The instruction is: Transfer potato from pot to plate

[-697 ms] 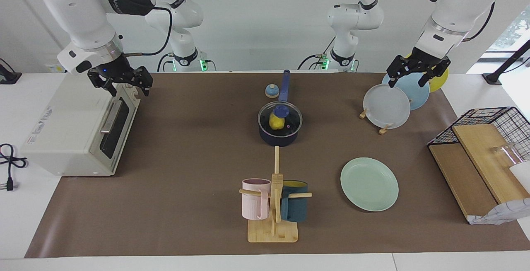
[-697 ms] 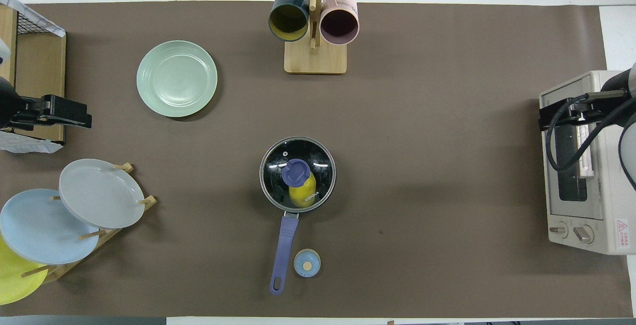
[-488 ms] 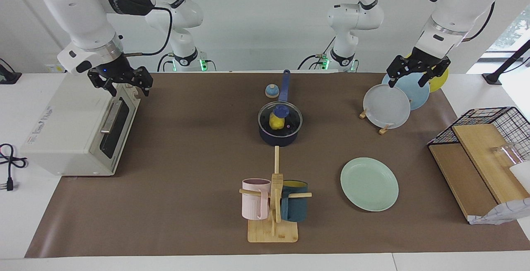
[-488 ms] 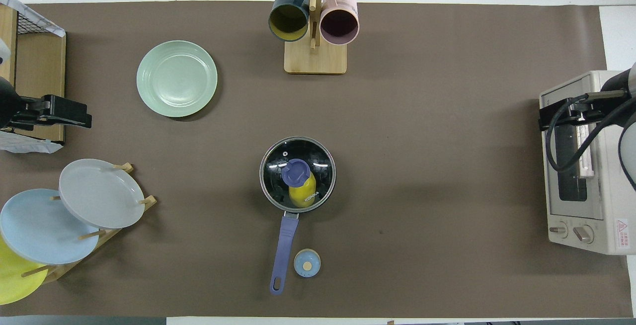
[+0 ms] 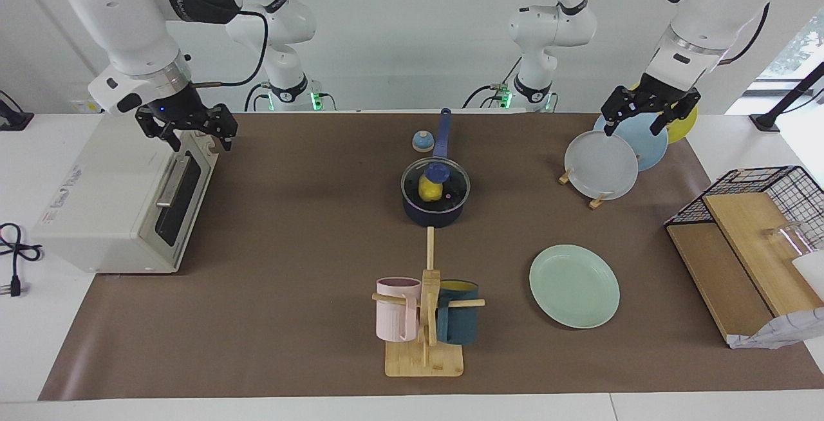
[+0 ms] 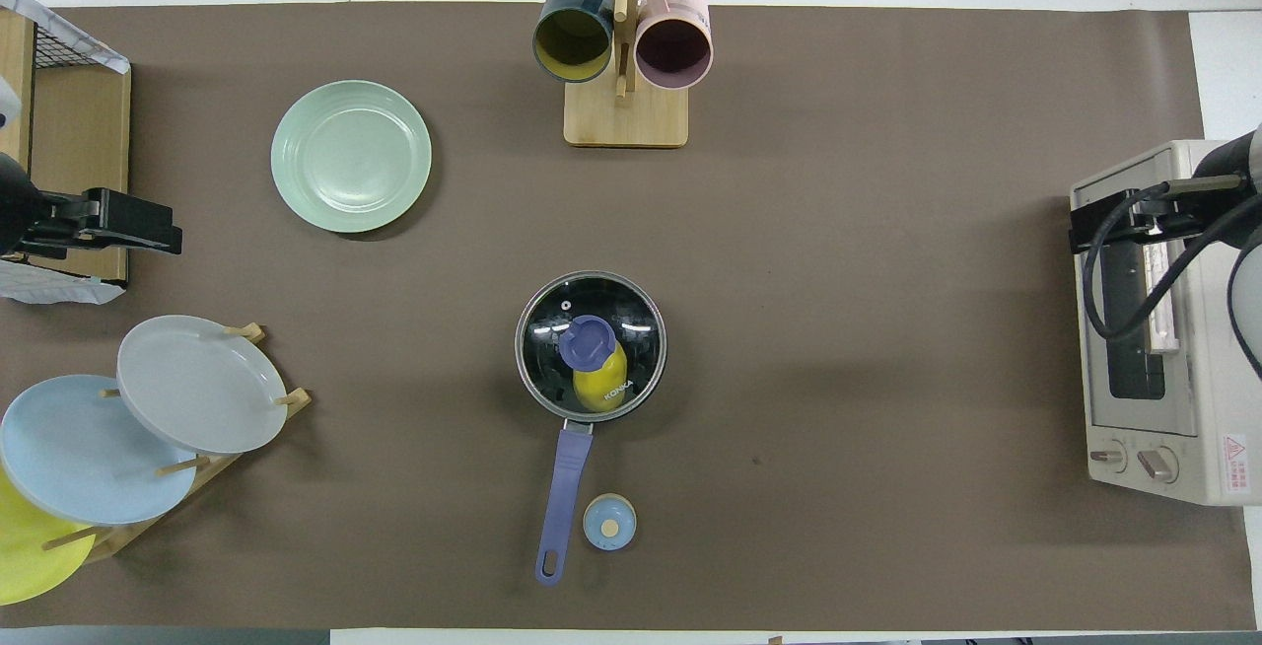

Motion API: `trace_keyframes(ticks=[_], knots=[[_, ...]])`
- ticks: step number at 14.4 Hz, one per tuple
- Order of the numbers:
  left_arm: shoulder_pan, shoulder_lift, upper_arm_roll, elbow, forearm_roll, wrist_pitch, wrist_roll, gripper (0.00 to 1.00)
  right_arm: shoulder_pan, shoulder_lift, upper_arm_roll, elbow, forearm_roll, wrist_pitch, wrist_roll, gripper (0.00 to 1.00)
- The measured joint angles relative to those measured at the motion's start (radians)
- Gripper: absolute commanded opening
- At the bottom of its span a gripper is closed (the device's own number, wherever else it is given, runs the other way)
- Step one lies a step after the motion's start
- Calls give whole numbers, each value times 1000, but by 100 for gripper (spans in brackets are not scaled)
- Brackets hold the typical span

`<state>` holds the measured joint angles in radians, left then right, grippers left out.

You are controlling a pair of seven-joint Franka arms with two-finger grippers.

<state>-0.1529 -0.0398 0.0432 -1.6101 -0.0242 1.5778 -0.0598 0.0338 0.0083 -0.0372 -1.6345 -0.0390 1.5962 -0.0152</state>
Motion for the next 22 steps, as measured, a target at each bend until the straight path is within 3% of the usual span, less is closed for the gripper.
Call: trace_keyframes(ticks=[6,11,14,17,22], knots=[[0,0,0,0,0,0,0,100,53,-3,27,2,4,18,2,100],[0,0,0,0,0,0,0,100,304,24,49,41,14,23,293,100],[0,0,0,0,0,0,0,100,460,112,56,103,30,61,487,100],[0,0,0,0,0,0,0,100,591,235,57,136,29,192,612,100],[0,0,0,0,0,0,0,100,696,342,54,152,-35,242,702,100]])
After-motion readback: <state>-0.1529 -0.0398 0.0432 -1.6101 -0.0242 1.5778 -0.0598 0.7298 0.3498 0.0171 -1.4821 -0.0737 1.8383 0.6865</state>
